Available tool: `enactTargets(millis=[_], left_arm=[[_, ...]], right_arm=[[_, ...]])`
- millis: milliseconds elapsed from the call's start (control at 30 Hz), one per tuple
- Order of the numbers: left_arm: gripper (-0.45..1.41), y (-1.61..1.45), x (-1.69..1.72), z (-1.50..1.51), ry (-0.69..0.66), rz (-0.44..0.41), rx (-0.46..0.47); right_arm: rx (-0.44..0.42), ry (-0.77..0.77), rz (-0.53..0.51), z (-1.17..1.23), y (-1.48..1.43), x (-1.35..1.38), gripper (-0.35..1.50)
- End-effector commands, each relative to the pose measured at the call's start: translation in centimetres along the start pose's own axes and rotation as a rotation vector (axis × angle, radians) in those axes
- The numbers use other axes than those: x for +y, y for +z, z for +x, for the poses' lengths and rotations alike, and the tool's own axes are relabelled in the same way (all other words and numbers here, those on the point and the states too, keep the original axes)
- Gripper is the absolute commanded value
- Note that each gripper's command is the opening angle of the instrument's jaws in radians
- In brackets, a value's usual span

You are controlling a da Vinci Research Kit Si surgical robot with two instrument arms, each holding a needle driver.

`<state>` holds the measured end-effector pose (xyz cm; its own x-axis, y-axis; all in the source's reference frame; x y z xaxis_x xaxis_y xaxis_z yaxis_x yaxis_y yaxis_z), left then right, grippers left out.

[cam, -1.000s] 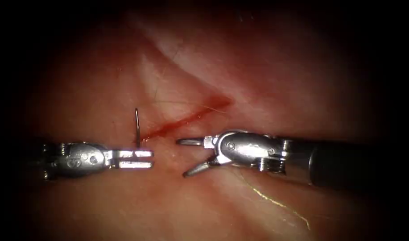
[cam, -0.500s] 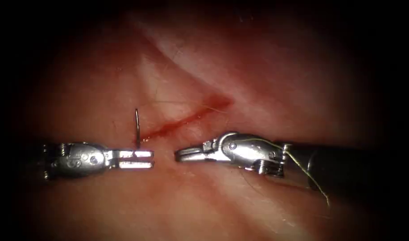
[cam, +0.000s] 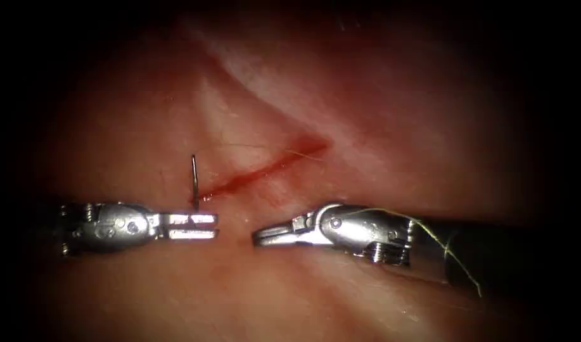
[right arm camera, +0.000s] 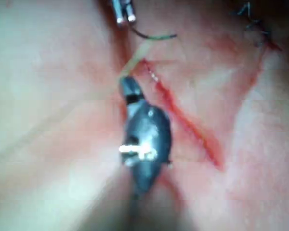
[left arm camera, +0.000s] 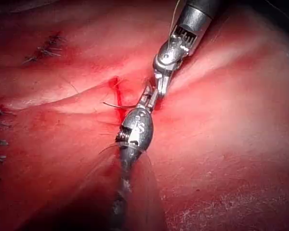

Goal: Wound Closure

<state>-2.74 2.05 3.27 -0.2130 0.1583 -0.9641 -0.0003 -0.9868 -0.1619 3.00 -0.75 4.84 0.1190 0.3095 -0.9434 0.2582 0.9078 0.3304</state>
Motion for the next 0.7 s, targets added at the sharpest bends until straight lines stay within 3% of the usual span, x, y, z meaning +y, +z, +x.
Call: enactTargets(millis=[33, 467, 700], left_arm=[[-0.45, 0.06, 0.0, -0.05, 0.001, -0.001, 0.001], [-0.45, 0.06, 0.0, -0.05, 0.001, -0.001, 0.001], [-0.45, 0.06, 0.0, -0.05, 0.001, -0.001, 0.001]], right_arm=[[-0.004, -0.004, 0.009, -0.01, 0.08, -0.05, -0.35], [-0.059, -0.041, 0.084, -0.11, 0.05, -0.59, -0.35], [-0.075, -0.062, 0.13, -0.03, -0.08, -0.93, -0.35]])
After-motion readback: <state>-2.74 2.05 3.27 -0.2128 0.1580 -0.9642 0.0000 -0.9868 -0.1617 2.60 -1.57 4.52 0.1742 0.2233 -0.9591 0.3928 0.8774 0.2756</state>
